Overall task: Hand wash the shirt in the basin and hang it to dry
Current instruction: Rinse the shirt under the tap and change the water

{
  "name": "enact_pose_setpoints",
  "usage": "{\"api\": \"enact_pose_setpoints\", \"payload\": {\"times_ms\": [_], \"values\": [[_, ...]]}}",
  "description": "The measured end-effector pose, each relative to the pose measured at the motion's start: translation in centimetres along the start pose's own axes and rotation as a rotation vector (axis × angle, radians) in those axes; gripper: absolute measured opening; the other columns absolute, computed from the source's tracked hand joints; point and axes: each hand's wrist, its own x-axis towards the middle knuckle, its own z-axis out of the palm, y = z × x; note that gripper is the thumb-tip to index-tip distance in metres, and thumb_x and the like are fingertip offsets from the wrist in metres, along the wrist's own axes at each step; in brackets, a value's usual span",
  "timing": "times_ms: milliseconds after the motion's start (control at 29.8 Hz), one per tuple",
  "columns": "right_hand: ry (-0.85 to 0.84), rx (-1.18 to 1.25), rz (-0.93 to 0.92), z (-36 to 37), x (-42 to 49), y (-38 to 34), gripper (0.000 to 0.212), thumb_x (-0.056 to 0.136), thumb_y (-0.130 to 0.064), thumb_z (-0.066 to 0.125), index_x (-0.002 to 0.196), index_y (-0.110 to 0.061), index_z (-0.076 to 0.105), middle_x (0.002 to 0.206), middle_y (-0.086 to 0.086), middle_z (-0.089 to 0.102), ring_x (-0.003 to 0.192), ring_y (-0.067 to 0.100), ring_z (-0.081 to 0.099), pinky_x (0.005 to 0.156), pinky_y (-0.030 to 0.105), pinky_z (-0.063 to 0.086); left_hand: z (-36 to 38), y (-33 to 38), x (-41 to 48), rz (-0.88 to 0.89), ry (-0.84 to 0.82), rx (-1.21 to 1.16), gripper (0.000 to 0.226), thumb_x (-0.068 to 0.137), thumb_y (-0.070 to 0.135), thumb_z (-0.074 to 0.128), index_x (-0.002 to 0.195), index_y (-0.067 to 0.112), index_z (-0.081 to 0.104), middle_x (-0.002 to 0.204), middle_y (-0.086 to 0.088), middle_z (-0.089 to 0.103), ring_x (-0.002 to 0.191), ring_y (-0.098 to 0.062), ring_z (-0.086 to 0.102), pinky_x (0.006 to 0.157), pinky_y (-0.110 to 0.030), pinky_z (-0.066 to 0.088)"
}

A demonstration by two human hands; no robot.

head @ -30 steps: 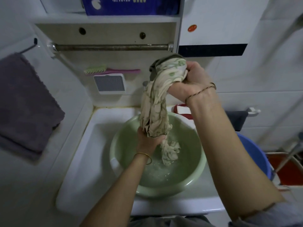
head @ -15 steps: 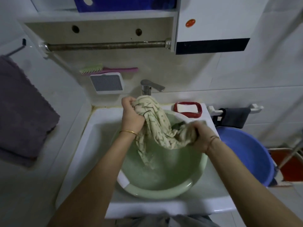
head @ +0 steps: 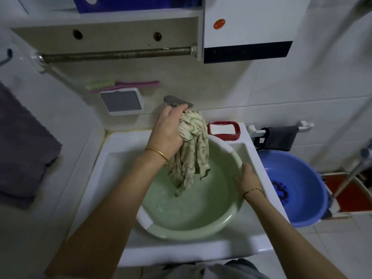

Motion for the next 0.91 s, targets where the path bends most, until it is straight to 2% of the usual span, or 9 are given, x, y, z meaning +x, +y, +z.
{"api": "enact_pose_setpoints", "payload": {"times_ms": [67,168,302,436,537,638,772,839,906], "values": [[0.059,0.139,-0.039,0.3,-0.7,0.0,0.052,0.089,-0.005,0.054,0.138,-0.008,0.037,0.129,0.016,0.054,0.117,0.034,0.050,0.096,0.036,0.039,0.1,0.1,-0.3,-0.010,0.001,0.035,0.052,0.079,-0.005,0.051,0.128,0.013,0.053,0.114,-0.012,0.049,0.108,-0.029,0.050,0.094,-0.028,0.039],[0.151,0.317,-0.059,0.8,-1.7,-0.7,0.049,0.086,-0.004,0.055,0.134,-0.012,0.047,0.122,0.009,0.059,0.113,0.028,0.054,0.099,0.037,0.042,0.3,0.2,-0.7,-0.001,0.019,0.090,0.049,0.076,-0.007,0.051,0.121,0.011,0.058,0.110,-0.015,0.052,0.103,-0.034,0.051,0.089,-0.036,0.043],[0.187,0.484,-0.104,0.6,-2.7,-2.4,0.047,0.086,-0.001,0.055,0.129,-0.017,0.052,0.108,0.001,0.060,0.100,0.019,0.056,0.095,0.037,0.046,0.3,0.5,-1.3,0.031,0.031,0.164,0.044,0.078,-0.004,0.053,0.117,0.014,0.061,0.106,-0.014,0.055,0.101,-0.034,0.047,0.085,-0.036,0.038],[0.215,0.470,-0.151,-0.6,-3.2,-3.2,0.048,0.085,0.002,0.055,0.130,-0.015,0.052,0.110,0.006,0.062,0.094,0.017,0.054,0.087,0.028,0.046,0.2,0.8,-1.9,0.030,0.041,0.125,0.041,0.078,-0.002,0.055,0.114,0.017,0.062,0.110,-0.010,0.050,0.103,-0.030,0.047,0.085,-0.038,0.045],[0.240,0.405,-0.227,-2.2,-3.7,-3.9,0.049,0.086,0.003,0.055,0.132,-0.011,0.051,0.111,0.004,0.060,0.094,0.011,0.048,0.079,0.012,0.035,0.2,0.7,-2.2,0.022,0.028,0.089,0.042,0.078,-0.003,0.056,0.114,0.018,0.061,0.116,-0.007,0.049,0.107,-0.029,0.049,0.085,-0.043,0.048],[0.260,0.360,-0.263,-3.4,-4.0,-4.4,0.050,0.086,0.001,0.056,0.134,-0.011,0.049,0.120,0.008,0.059,0.097,0.012,0.048,0.084,0.015,0.034,0.2,0.9,-2.4,0.002,0.013,0.040,0.044,0.078,-0.004,0.052,0.115,0.018,0.059,0.119,-0.005,0.049,0.106,-0.029,0.052,0.086,-0.044,0.048],[0.275,0.296,-0.280,-4.2,-4.2,-5.0,0.054,0.087,-0.001,0.057,0.138,-0.011,0.044,0.131,0.008,0.056,0.117,0.022,0.051,0.091,0.017,0.033,0.3,1.3,-2.2,-0.003,0.016,0.006,0.043,0.079,-0.003,0.052,0.117,0.018,0.057,0.120,-0.006,0.050,0.107,-0.027,0.052,0.088,-0.042,0.048],[0.289,0.240,-0.297,-4.9,-4.0,-5.4,0.056,0.088,-0.005,0.058,0.140,-0.012,0.042,0.134,0.008,0.054,0.120,0.023,0.050,0.096,0.020,0.034,0.3,1.6,-2.1,0.004,0.007,-0.009,0.045,0.078,-0.005,0.052,0.117,0.017,0.057,0.119,-0.007,0.051,0.107,-0.027,0.052,0.088,-0.041,0.048],[0.307,0.189,-0.321,-5.7,-3.8,-5.7,0.056,0.088,-0.008,0.059,0.141,-0.014,0.042,0.130,0.009,0.057,0.117,0.025,0.052,0.090,0.018,0.034,0.4,2.0,-2.0,0.013,0.006,-0.019,0.045,0.077,-0.005,0.051,0.116,0.016,0.058,0.119,-0.008,0.052,0.107,-0.027,0.051,0.088,-0.039,0.047]]}}
